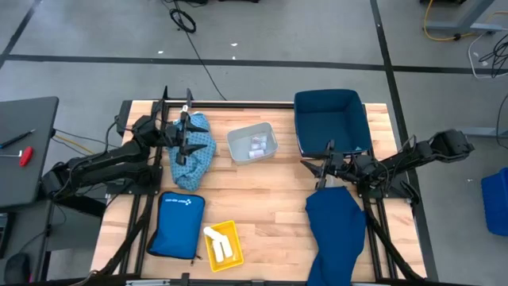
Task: Pick & place medical supplies in basket/bin
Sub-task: Put the blue patient gown into the blue laundry organizer
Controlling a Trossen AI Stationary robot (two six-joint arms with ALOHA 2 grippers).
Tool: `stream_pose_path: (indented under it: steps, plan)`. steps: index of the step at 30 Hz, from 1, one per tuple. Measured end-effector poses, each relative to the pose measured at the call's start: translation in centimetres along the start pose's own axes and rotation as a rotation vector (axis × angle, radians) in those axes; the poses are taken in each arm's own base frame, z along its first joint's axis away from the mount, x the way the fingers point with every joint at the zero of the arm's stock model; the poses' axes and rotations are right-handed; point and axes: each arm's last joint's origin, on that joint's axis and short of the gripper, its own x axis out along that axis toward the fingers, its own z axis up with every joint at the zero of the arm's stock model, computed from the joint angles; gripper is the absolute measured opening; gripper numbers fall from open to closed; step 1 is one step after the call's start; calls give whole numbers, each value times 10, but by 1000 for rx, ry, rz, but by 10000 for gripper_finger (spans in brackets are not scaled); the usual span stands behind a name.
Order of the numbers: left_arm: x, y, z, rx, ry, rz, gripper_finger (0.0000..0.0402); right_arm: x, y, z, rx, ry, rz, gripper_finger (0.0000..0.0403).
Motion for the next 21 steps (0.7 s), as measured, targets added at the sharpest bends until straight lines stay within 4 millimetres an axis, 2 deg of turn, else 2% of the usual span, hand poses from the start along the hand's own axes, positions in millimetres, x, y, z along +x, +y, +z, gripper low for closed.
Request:
stream_pose_path:
  steps: [7,12,15,21]
  plan:
    - [0,1,0,9,4,22,246,3,0,-4,51,56,28,160]
    - [0,1,0,8,4,21,246,20,13,0,99,239,107,160]
    - [0,1,-1,3,8,21,246,34,22,11,84,421,124,160]
    - [0,1,-1,-8,12,21,246,47,36,52,184,713,193,160]
